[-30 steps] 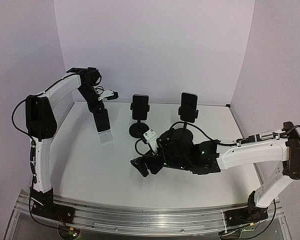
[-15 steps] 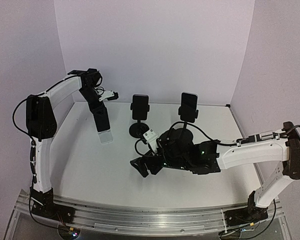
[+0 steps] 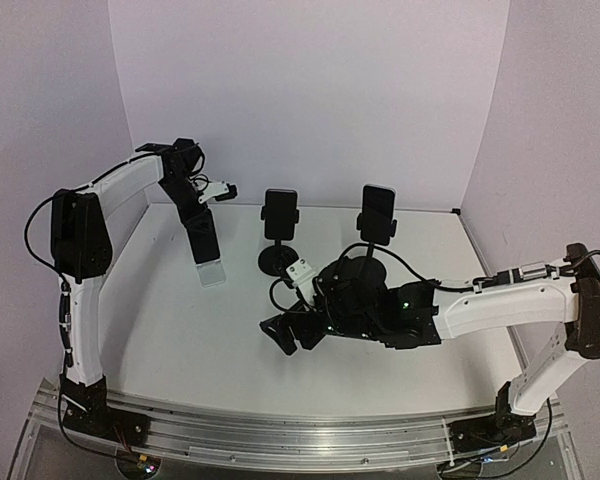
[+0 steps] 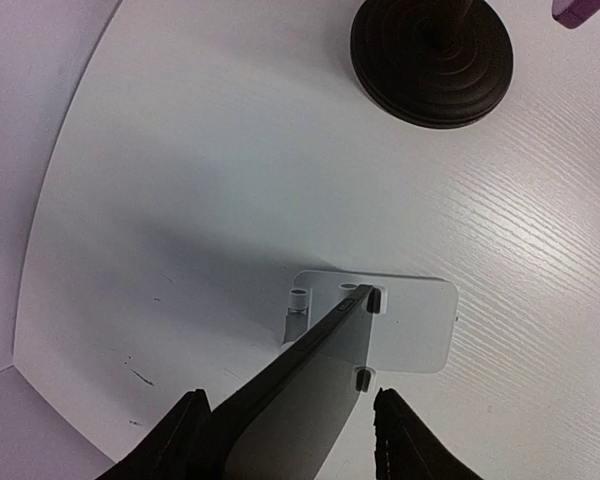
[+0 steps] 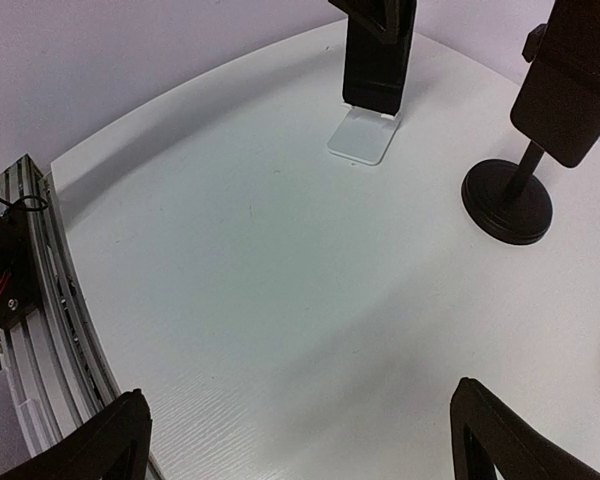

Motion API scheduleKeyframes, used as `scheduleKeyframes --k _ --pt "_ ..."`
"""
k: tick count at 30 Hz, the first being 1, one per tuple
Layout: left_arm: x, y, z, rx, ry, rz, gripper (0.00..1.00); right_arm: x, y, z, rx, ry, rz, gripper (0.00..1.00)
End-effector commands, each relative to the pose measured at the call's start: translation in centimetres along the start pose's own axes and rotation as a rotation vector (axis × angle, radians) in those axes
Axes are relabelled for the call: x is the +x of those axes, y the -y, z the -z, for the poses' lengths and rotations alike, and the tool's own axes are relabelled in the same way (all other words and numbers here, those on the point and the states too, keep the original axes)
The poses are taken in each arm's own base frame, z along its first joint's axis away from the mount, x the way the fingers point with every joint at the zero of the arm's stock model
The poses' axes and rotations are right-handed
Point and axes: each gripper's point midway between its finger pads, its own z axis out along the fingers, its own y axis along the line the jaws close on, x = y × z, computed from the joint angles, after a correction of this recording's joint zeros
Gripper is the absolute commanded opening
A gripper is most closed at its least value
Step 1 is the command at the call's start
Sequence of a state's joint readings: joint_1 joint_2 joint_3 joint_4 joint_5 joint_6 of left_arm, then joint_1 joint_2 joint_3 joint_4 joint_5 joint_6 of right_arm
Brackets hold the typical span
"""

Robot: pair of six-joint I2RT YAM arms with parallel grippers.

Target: Place the phone on the phone stand

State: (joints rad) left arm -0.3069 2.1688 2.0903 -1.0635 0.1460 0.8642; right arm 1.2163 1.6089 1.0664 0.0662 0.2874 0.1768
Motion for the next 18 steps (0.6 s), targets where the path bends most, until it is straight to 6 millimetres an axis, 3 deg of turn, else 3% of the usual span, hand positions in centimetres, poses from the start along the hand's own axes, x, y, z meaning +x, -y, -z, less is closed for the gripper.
scheduleKeyframes --k 1,3,6,9,14,16,18 --pt "-2.1 -0.8 4.3 -0.071 0.091 -0.016 0.56 -1.9 -0.7 0.2 -0.023 0.047 -0.018 0.98" --pt "-2.8 -1.0 5.3 -0.084 0.120 -0.013 0.59 -1.9 -0.7 0.2 -0.023 0.047 -0.019 0.98" --pt "-4.5 -1.6 7.8 -0.125 0.206 -0.006 0.73 -2.1 -0.7 0.2 -0.021 0.051 -0.020 0.98" --pt "-6.2 -1.0 10.6 -0.140 0.327 -0.003 0.98 -2.2 -0.6 -0.1 -0.014 0.049 -0.022 0.98" --pt "-7.9 1.2 15.4 -0.149 0.526 -0.001 0.99 -2.0 0.5 -0.5 0.024 0.042 -0.069 0.98" --pt "-8.3 2.1 17.2 -0.137 0.586 0.018 1.00 -1.9 1.7 -0.6 0.056 0.044 -0.108 0.98" --pt "-8.5 2.6 19.2 -0.146 0.645 0.081 1.00 -1.6 4.1 -0.5 0.117 0.040 -0.189 0.98"
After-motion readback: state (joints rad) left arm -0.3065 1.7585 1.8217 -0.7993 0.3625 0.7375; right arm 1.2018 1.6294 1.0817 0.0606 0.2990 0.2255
